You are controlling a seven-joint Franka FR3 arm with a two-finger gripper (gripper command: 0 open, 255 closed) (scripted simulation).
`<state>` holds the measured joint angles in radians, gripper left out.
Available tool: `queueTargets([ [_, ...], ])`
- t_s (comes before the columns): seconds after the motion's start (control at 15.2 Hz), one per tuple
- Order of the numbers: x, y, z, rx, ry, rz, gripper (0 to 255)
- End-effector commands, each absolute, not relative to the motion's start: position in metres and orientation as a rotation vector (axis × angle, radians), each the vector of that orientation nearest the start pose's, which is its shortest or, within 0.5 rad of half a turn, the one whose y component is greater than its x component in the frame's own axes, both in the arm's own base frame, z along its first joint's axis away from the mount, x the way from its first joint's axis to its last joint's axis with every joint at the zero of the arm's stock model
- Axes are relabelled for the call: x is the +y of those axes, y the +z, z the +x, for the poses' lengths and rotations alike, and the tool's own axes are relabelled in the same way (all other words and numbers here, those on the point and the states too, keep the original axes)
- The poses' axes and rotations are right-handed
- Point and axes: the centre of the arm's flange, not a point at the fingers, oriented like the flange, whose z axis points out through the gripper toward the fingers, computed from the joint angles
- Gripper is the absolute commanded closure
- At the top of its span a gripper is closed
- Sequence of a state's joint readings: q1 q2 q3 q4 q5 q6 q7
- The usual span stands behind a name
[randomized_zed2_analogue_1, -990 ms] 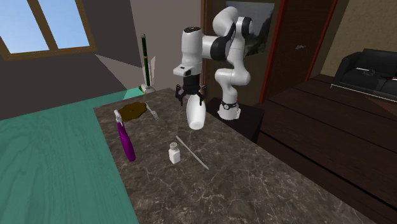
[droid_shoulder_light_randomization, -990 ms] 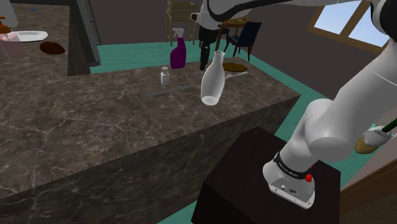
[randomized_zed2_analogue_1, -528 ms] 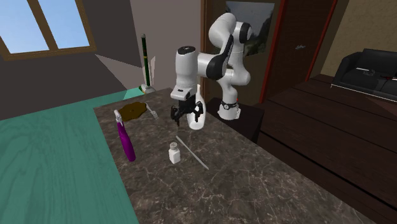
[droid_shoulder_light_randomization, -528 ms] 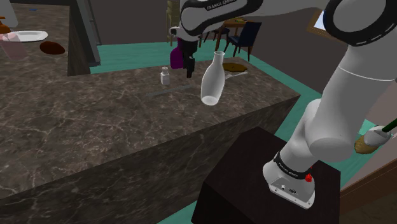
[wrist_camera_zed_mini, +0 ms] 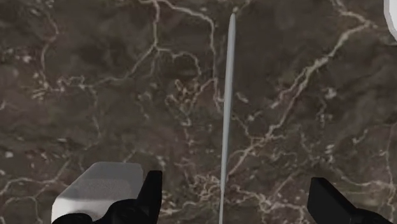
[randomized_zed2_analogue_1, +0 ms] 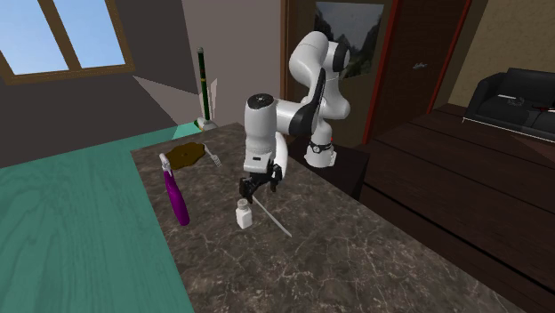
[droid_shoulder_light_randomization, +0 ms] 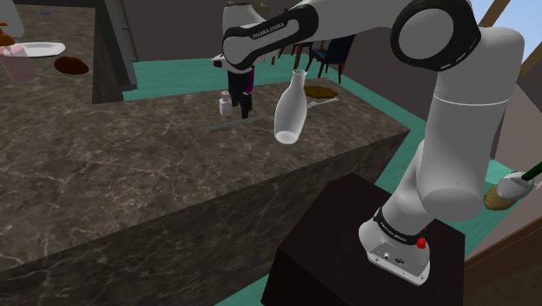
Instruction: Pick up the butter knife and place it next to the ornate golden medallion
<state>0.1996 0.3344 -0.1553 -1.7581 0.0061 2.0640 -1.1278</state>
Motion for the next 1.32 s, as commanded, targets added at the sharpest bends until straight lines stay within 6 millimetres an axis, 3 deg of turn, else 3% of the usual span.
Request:
queueTargets([
  [0.0,0.037,0.367,0.641,-1.766,0.071,-2.629,0],
  [0.26,0.036,0.348,0.641,-1.766,0.071,-2.629,0],
  [0.79,0.036,0.348,0.641,-1.766,0.071,-2.629,0],
  [0.86,0.038,0.344,0.640,-1.765,0.071,-2.630,255],
  [1.25,0.031,0.337,0.634,-1.765,0.070,-2.630,255],
])
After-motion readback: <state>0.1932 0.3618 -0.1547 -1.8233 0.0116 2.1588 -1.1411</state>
